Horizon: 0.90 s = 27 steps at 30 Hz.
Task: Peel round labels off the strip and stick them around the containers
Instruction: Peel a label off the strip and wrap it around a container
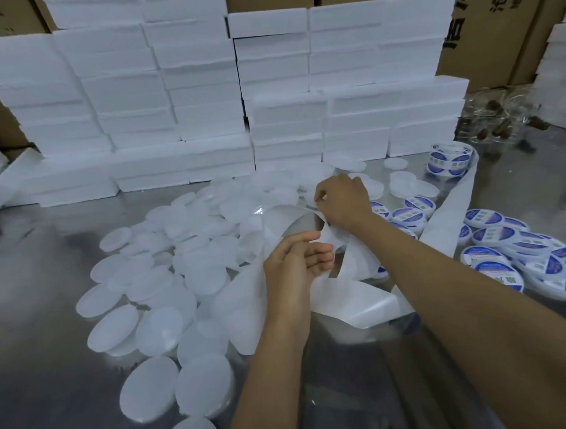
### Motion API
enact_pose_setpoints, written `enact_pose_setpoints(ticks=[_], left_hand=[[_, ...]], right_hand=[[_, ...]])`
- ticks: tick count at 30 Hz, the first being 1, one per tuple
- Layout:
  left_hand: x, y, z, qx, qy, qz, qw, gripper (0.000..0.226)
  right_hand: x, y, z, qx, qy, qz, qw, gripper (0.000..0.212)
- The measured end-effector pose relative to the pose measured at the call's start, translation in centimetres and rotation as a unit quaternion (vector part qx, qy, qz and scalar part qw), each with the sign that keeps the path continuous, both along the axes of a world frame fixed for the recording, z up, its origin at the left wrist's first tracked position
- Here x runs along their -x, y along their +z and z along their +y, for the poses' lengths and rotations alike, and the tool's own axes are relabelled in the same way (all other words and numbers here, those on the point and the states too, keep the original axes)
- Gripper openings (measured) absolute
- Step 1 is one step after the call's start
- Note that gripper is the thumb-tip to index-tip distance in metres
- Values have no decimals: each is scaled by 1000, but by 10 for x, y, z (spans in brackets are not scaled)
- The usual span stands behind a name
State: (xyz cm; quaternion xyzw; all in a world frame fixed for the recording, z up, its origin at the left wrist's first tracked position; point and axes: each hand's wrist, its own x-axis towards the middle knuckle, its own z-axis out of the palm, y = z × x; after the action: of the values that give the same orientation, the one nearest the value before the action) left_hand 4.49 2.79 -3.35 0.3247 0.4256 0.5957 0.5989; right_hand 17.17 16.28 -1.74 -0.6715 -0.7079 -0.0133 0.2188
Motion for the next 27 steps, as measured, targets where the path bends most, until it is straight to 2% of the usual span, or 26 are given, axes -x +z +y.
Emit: enact_pose_setpoints(ticks=[5,9,13,17,20,22,24,27], left_hand=[[1,3,-2,6,-9,-20,1000,26],[2,5,-2,7,-14,-21,1000,24],[3,7,-5,-2,-21,-23,1000,20],[-1,18,-10,-16,-25,-45,999,14],[-5,34,-18,-36,-57,-56,996,26],[-9,40,-27,-85,-80,-20,993,31],[-12,41,-37,-141,-98,30,985,26],[-16,39,-48,-177,-107,87,974,28]], right_hand=[[-5,14,-7,-15,-25,147,989,21],[-17,37,-16,-19,-29,314,949,20],[-30,56,-46,0,4,413,911,16],[-39,73,-98,60,54,464,882,15],[-41,76,-137,83,80,500,858,13],[-40,73,-161,98,94,514,847,15],[-39,67,-181,104,108,531,834,15],[-43,58,-201,56,89,541,834,14]])
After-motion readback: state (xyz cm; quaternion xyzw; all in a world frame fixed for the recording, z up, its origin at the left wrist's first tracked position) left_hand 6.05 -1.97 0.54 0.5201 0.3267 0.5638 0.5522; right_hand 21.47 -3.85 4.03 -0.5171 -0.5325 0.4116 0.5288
